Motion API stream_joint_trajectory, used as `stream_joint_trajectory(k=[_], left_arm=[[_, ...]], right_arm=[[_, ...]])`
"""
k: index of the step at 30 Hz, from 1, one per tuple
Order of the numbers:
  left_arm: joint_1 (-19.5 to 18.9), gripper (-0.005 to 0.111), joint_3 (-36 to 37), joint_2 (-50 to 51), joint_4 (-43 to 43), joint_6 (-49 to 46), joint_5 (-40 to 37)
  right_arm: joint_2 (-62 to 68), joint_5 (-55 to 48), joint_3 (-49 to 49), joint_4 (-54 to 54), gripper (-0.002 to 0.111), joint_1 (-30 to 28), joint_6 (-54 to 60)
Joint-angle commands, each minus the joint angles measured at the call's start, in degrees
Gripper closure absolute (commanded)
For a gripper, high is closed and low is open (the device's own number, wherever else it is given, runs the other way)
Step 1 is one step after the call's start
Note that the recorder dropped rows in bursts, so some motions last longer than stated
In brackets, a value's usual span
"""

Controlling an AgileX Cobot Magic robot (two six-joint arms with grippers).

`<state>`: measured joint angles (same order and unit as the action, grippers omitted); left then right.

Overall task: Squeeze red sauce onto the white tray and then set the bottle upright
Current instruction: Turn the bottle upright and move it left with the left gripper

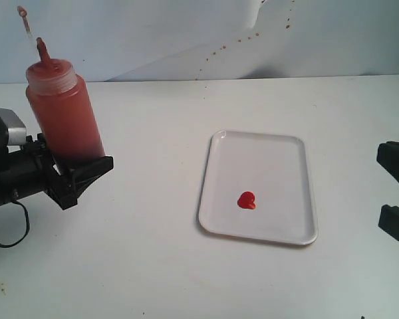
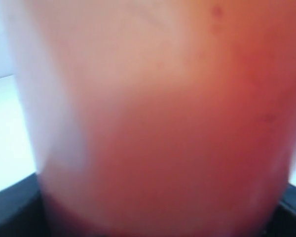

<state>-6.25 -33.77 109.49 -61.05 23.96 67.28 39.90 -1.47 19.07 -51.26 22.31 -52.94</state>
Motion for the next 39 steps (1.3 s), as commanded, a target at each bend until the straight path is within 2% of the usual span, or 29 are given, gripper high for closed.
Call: stream_joint_trajectory(k=[1, 14, 22, 30, 33, 39], left_arm=[[-0.2, 0.107, 0.2, -0.9, 0.3, -0.7, 2.7], [-0.2, 0.107, 0.2, -0.9, -3.5, 0.3, 2.7], [-0.2, 0.107, 0.2, -0.9, -10.1, 1.5, 2.7], [-0.2, 0.107, 0.2, -0.9, -21.4, 1.5, 2.7], [-0.2, 0.107, 0.2, 0.7, -24.4, 1.5, 2.7], [-0.2, 0.107, 0.2, 6.8, -24.8, -1.8, 2.7]], right_arm=[[-0.3, 2.5, -0.3, 0.2, 0.108, 0.0, 0.3], [-0.3, 8.0, -0.3, 0.5, 0.108, 0.0, 0.2], [-0.3, 8.0, -0.3, 0.5, 0.108, 0.0, 0.2], [-0.3, 8.0, -0.3, 0.5, 0.108, 0.0, 0.2], [-0.3, 8.1, -0.3, 0.5, 0.108, 0.0, 0.1], [-0.3, 8.5, -0.3, 2.6, 0.108, 0.0, -0.4]])
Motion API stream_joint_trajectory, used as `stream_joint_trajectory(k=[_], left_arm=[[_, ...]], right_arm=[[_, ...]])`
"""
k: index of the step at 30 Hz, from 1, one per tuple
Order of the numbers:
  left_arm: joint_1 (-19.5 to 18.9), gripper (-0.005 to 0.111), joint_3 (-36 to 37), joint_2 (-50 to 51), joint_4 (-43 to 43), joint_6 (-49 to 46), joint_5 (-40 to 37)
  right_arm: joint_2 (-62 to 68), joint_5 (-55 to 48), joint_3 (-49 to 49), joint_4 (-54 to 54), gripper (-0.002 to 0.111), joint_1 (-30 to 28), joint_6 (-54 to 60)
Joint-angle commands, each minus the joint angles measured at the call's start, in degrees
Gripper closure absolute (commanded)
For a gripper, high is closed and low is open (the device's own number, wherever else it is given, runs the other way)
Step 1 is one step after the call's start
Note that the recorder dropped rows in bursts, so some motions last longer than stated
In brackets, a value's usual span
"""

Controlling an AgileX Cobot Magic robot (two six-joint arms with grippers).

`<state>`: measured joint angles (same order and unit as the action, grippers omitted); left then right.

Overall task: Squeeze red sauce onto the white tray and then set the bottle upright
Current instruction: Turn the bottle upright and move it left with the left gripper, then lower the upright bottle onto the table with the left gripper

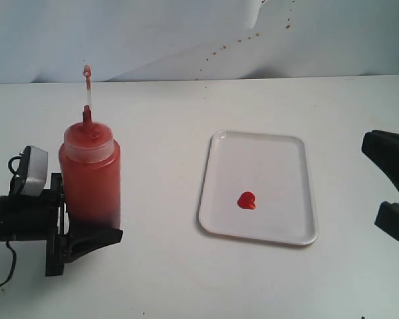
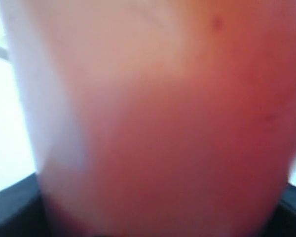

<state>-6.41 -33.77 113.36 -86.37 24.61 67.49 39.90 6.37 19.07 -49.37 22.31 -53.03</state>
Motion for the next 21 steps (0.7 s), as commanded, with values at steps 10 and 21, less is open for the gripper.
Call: stream_joint_trajectory(k=[10, 21], left_arm=[[-0.1, 0.107, 0.1, 6.2, 1.5, -7.1, 2.5], [-0.1, 0.107, 0.1, 6.2, 0.2, -7.2, 2.5]], right_arm=[[-0.3, 0.6, -0.3, 0.7, 0.108, 0.0, -0.2], [-0.3, -1.5, -0.3, 0.7, 0.108, 0.0, -0.2]])
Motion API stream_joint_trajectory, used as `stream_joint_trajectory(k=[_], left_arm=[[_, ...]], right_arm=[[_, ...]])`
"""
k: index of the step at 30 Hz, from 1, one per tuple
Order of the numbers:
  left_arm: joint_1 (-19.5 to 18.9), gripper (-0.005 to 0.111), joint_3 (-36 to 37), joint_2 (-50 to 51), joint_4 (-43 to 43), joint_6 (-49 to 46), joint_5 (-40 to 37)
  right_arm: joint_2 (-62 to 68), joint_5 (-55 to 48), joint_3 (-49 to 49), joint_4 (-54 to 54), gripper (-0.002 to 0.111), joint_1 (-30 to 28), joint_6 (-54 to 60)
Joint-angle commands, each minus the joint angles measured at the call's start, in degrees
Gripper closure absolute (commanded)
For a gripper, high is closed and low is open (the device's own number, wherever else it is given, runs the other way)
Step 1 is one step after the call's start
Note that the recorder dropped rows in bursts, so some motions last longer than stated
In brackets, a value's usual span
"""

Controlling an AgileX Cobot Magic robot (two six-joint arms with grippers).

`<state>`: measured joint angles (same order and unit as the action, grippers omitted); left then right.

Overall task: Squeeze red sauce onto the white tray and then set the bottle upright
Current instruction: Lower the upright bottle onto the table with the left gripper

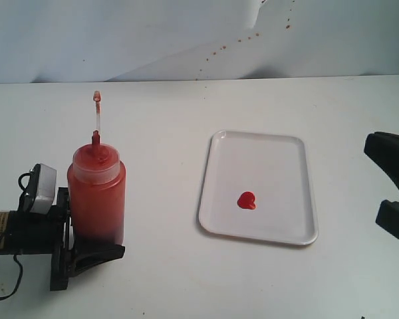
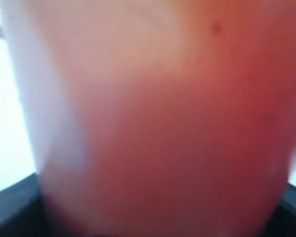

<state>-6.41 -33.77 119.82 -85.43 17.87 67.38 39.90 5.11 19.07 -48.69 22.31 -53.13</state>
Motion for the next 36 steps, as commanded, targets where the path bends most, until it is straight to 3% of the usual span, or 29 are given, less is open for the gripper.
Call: stream_joint_trajectory(k=[1, 36], left_arm=[[-0.1, 0.107, 0.1, -0.2, -0.9, -0.4, 2.6], [-0.1, 0.107, 0.1, -0.2, -2.5, -1.8, 2.6]], right_arm=[[-0.3, -0.2, -0.3, 0.0, 0.108, 0.0, -0.1], [-0.3, -0.2, -0.3, 0.0, 0.108, 0.0, -0.1]])
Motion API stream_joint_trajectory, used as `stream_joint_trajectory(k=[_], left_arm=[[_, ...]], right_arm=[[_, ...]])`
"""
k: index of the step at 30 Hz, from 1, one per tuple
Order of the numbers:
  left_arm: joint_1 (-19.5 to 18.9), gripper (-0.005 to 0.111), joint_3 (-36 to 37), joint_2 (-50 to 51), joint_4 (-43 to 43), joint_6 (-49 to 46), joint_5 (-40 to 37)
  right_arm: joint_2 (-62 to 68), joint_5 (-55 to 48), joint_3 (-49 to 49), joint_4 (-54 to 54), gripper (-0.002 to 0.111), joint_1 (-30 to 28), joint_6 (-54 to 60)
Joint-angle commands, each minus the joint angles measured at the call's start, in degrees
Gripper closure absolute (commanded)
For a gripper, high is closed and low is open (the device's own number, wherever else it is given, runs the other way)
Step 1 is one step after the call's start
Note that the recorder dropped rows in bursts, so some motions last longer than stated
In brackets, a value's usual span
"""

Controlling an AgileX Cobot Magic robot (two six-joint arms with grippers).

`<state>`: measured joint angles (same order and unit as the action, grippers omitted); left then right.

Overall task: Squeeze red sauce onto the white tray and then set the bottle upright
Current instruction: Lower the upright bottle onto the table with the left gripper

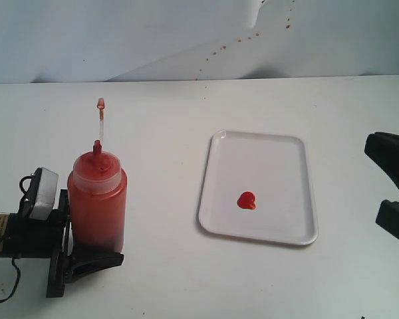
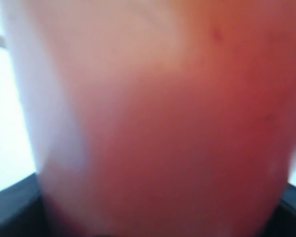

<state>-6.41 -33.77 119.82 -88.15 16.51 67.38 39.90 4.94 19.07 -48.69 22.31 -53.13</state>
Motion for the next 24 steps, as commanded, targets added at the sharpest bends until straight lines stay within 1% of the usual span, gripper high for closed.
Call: stream_joint_trajectory(k=[1, 20, 24], left_arm=[[-0.1, 0.107, 0.1, -0.2, 0.2, -0.4, 2.6], [0.0, 0.107, 0.1, -0.2, -0.2, -0.5, 2.6], [2.0, 0.107, 0.1, -0.2, -0.8, -0.5, 2.6]], right_arm=[[-0.3, -0.1, -0.3, 0.0, 0.108, 0.0, -0.1], [-0.3, -0.1, -0.3, -0.1, 0.108, 0.0, -0.1], [-0.3, -0.1, -0.3, -0.1, 0.108, 0.0, -0.1]])
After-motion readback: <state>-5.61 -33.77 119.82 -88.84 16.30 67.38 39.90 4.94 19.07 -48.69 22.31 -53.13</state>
